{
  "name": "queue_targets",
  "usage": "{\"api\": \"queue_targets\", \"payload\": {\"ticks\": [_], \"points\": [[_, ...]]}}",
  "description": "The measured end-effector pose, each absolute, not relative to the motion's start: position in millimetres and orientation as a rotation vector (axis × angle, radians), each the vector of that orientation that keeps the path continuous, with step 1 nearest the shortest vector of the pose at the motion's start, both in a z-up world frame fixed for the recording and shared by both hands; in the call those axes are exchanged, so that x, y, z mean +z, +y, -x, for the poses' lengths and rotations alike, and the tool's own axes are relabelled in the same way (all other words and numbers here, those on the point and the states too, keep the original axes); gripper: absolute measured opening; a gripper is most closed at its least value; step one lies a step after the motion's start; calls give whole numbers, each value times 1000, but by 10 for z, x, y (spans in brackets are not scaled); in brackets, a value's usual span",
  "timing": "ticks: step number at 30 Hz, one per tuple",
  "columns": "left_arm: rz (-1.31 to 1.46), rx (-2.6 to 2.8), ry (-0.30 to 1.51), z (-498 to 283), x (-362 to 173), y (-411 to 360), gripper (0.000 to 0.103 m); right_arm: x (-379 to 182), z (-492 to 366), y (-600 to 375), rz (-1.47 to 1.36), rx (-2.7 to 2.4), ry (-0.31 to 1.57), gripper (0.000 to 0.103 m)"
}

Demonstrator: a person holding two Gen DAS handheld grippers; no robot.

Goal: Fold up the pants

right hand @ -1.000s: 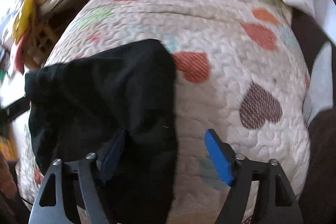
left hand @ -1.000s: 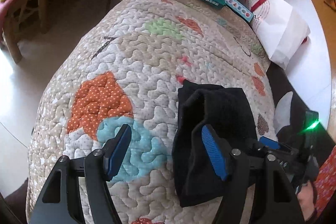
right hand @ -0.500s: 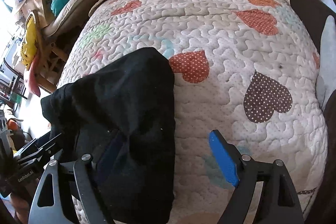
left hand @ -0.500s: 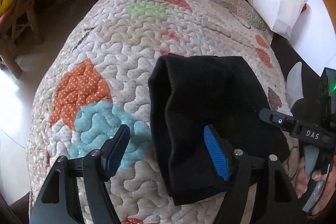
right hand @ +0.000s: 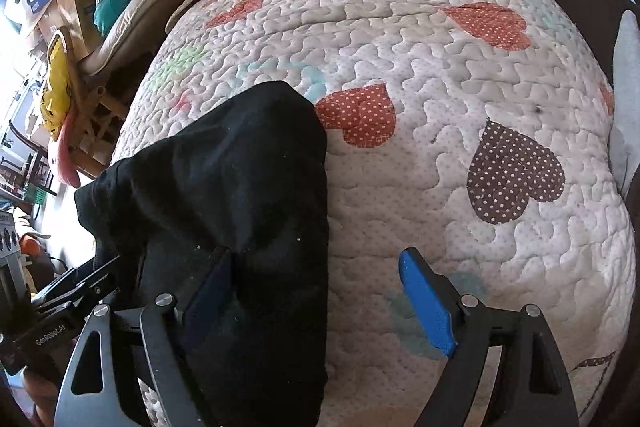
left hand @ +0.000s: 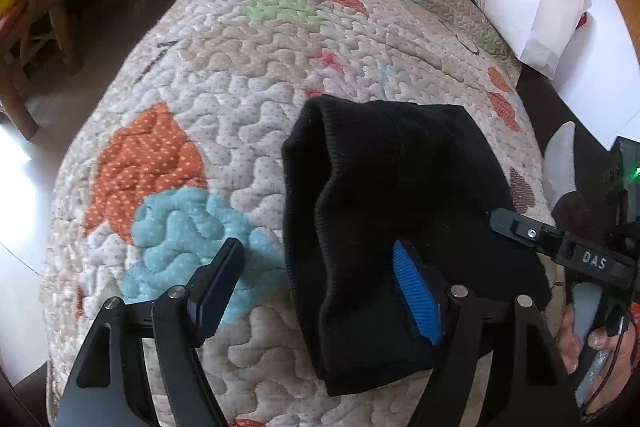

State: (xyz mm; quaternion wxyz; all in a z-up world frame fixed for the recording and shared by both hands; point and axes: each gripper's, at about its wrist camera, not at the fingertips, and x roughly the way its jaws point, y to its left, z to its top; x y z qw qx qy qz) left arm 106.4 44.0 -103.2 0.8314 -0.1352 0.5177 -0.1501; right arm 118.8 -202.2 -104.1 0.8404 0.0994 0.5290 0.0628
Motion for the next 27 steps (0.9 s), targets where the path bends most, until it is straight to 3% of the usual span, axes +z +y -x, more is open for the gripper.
{"api": "queue_targets", "payload": {"ticks": [3,7,11,12,13,14,16,19,21,27], "points": [[310,-390,1110,-1053,-1079,359,82,-1049,-1259,-2004,-223,161,1119,88],[347,-436,1047,-1046,-1128,275,102,-1145,-1438,-1973,-261,231,1135,88],[338,-480,999,-1036,-1141,174,102,-1246,-1524,-1973,-350,276,1127,92],[324,-488,999,-1041,-1135,134,97,-1242,-1518,-1948,-342,279,1125,91],[305,-487,998,-1031,-1125,106,83,-1238,-1512,-1904,-321,286,1127,91],[296,-484,1003,-1027,-1116,96,80,-1235,-1506,-1864,-304,299,1131,88],[314,-478,1011,-1044,-1110,150,60,-1220,-1480,-1766,-263,324,1141,79],[427,-495,1047,-1129,-1139,319,38,-1128,-1448,-1682,-207,319,1136,59],[477,-499,1063,-1169,-1143,384,36,-1060,-1427,-1707,-210,321,1126,41],[385,-488,1009,-1169,-856,256,31,-755,-1366,-1699,-220,343,1063,25]]}}
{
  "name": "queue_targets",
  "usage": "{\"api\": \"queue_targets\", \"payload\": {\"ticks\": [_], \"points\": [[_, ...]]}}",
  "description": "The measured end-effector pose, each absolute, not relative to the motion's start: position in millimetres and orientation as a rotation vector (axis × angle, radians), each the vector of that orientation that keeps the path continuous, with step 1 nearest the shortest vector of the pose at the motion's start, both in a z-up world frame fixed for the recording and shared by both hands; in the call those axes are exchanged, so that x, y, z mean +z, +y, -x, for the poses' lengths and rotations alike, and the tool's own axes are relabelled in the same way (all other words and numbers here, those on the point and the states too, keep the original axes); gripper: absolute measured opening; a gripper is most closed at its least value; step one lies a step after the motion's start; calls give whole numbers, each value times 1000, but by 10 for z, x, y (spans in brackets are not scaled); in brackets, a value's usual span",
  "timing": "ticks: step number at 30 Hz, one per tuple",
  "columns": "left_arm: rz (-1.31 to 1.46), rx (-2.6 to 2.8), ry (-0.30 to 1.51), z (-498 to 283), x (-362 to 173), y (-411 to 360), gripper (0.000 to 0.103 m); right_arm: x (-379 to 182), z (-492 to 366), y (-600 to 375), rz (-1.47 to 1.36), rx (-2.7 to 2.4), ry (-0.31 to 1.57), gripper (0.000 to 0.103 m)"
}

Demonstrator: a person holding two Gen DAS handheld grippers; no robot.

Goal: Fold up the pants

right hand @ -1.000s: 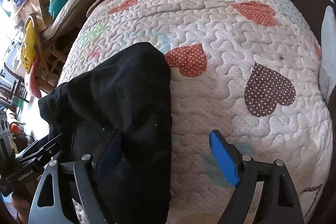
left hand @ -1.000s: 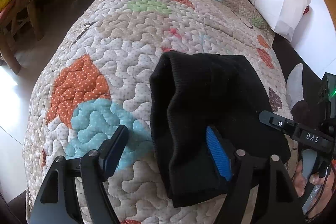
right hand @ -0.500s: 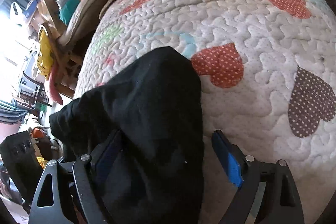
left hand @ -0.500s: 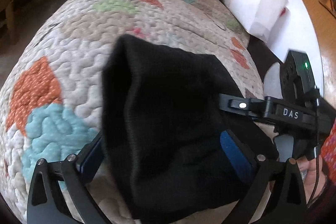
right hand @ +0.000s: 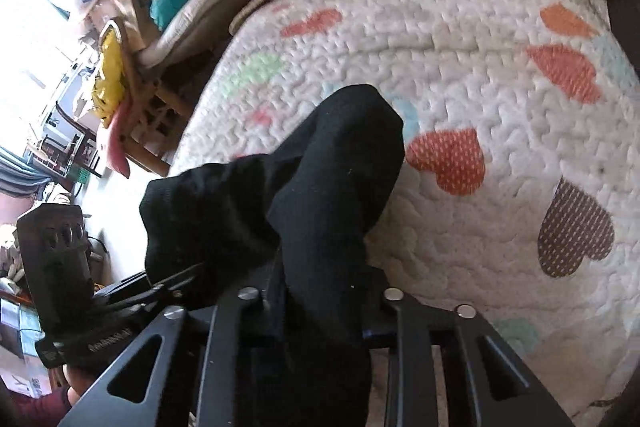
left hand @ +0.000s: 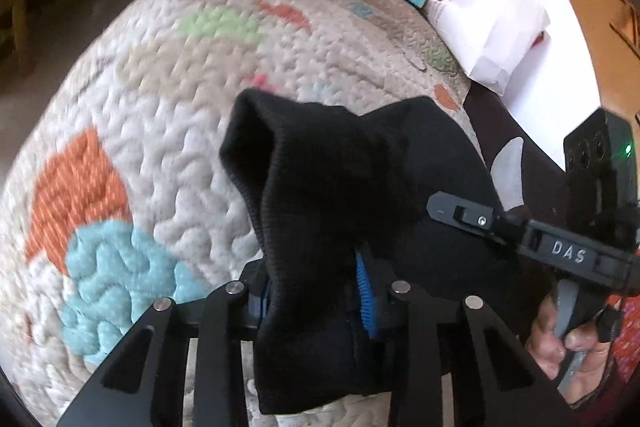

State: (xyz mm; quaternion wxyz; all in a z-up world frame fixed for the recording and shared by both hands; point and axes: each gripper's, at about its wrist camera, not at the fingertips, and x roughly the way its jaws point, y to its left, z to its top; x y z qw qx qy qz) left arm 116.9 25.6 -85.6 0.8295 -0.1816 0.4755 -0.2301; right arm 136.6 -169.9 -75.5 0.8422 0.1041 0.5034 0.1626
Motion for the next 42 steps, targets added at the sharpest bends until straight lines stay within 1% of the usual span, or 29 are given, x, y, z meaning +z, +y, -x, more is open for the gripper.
{"api": "queue_targets", "payload": {"ticks": [6,10,29,42], "points": [[425,-491,980,-1370,-658,291,31,-369,-1410,-1690,-233,371,976,22],[427,-481,987,-1515,-649,225,30,-255,-1484,-1692,-205,364,951,22],[299,-442,1003,-2287,-646,-289,30,-294,-2057,-2076,-187,279,919,22],[267,-408,1039,-2444,-819,-439,29,-558,-2299,-2215,-194,261,959,22]]}}
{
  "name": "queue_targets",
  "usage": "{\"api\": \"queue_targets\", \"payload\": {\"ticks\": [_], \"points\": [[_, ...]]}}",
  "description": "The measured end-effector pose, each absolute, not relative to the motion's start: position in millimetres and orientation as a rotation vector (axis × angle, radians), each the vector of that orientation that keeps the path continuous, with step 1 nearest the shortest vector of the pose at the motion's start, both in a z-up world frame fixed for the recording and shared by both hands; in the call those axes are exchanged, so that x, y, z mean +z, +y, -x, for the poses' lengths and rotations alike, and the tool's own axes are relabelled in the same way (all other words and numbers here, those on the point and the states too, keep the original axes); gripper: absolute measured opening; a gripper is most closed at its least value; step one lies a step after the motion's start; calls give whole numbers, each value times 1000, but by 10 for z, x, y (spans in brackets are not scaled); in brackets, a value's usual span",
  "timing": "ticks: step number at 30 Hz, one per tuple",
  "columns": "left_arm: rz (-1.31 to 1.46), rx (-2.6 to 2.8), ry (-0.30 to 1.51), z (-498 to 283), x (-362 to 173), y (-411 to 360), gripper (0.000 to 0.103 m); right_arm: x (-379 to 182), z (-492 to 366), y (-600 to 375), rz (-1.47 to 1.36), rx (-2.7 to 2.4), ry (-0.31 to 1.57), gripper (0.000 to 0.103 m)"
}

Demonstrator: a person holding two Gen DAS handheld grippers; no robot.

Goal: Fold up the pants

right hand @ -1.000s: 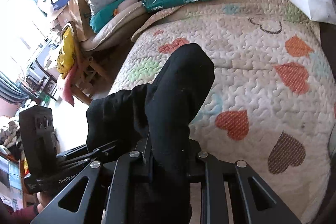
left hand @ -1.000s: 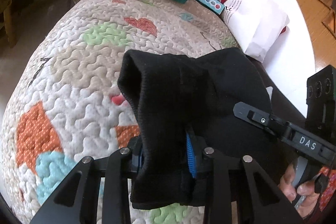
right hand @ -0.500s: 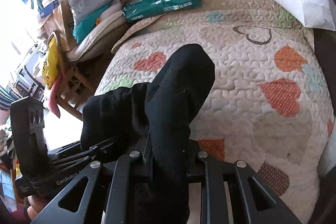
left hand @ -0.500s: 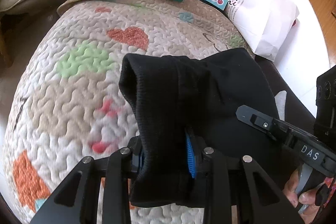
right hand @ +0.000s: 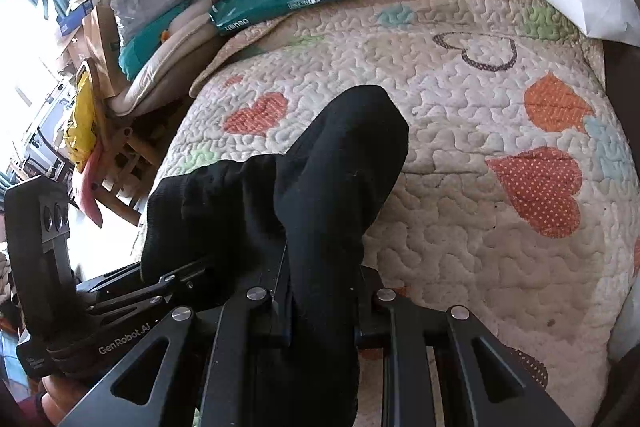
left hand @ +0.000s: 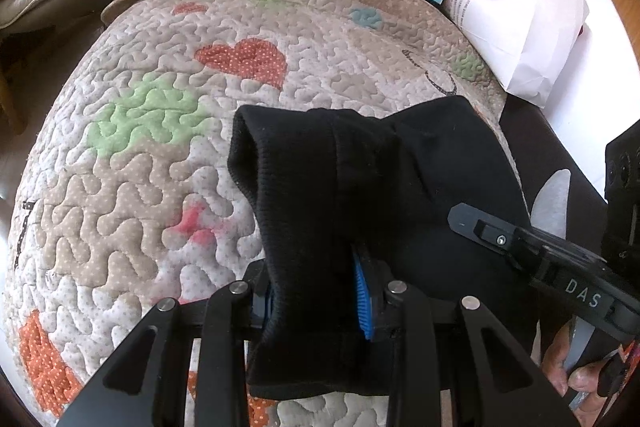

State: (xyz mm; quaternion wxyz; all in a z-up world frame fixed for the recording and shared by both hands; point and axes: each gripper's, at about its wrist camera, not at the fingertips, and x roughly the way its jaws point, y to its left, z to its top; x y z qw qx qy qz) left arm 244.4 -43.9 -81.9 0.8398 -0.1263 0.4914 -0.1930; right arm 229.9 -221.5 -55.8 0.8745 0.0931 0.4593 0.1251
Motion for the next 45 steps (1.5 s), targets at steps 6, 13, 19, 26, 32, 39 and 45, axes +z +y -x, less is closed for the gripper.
{"api": "queue_targets", "payload": {"ticks": [6,13,19,26,32,39,45], "points": [[254,-413,1041,-2526,-796,-479,29,-597,-2360,-2258,-191,257,963,22],[232,-401,1036,-2590,-812,-540,30,-598,-2449,-2304,-202,244,954,22],[232,-391,1051,-2613,-959,-550,40,-770,-2490,-2350,-179,215,975,28],[251,-393,1057,-2615,-992,-528,48,-943,-2536,-2528,-257,193,997,53],[305,-380,967,-2401,-545,-300,47,-778,-2425,-2623,-241,130,962,66],[428,-388,992,-2684,-354,-318,48,-507,-2096,-2544,-211,94,899,67],[534,-277,1159,-3000,-895,-228,55,-814,-1919,-2347,-109,62,971,66]]}}
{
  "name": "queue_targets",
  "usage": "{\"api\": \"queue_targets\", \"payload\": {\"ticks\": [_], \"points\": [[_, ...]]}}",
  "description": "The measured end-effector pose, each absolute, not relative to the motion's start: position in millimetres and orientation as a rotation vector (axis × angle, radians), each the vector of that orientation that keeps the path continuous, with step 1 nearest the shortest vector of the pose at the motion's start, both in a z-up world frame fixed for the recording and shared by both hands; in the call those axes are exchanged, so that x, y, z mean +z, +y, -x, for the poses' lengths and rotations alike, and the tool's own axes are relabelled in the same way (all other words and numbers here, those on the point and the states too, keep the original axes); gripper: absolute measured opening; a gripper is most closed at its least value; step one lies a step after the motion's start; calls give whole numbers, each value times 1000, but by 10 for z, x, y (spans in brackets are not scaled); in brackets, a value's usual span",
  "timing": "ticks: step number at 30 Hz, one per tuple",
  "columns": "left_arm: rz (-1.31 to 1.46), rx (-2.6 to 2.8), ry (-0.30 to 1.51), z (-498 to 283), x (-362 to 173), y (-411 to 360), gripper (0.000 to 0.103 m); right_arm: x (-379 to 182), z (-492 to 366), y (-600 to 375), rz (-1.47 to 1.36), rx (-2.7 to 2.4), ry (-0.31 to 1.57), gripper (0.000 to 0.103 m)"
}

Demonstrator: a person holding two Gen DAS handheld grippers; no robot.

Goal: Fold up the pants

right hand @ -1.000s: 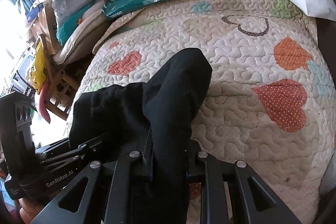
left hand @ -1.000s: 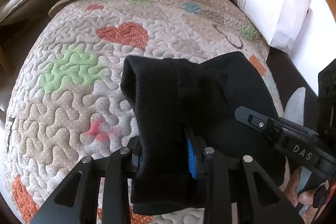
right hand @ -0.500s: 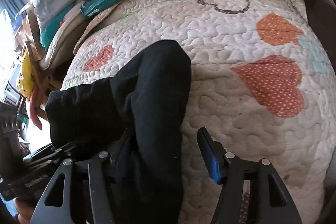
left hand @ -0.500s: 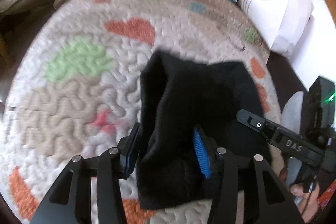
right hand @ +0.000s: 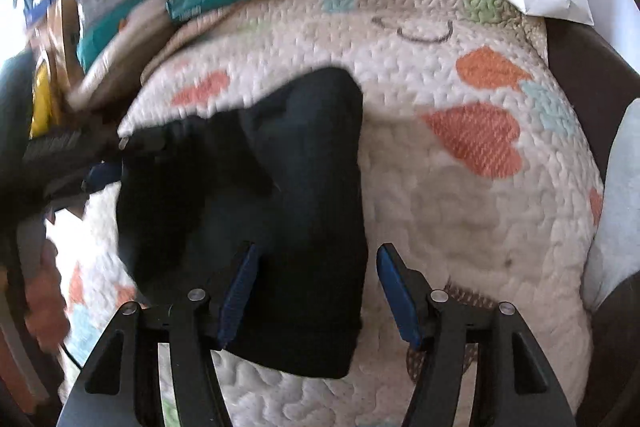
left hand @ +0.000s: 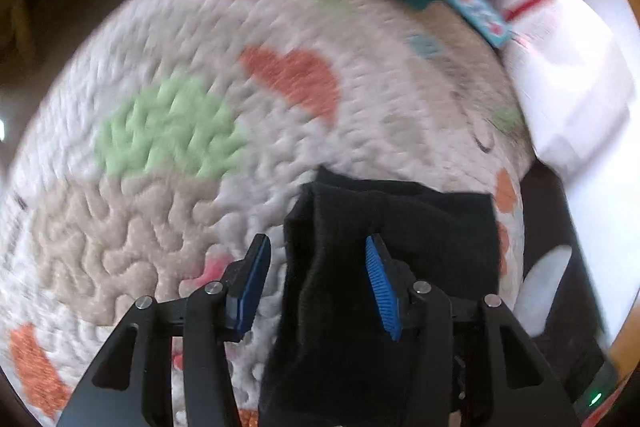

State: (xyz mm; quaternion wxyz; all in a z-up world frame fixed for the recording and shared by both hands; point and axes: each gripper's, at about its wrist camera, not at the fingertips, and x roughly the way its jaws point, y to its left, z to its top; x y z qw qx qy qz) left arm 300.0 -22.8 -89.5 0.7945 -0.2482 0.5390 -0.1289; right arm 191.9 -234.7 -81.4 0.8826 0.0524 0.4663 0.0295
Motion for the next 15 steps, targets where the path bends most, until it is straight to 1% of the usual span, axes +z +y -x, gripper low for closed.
{"api": "queue_targets", "payload": {"ticks": [1,2,4,6,8,11,15], "points": [[586,-283,1176,-3027,-977,-169,62,-855,-1900,-2370,-116,58,971,66],[634,-298,1186,-3044,-1038,-118,62,-897,-1906,-2417,-147,64,970,67],[716,-328,1185,-3060,-1097,-19,62,-949,-1926,-2497,-196,71,977,73],[722,-352,1184,-3063,-1099,-4,62,-1000,-1943,-2583,-239,76,981,81],[714,-370,1180,-3064,-1086,-2,62,-1040,-1934,-2645,-280,85,979,83],[751,-376,1187,-2998,-1081,138,62,-1046,-1881,-2736,-351,87,976,83],[761,-269,1189,-2785,-984,460,62,-849,-1670,-2819,-366,39,942,84]]}}
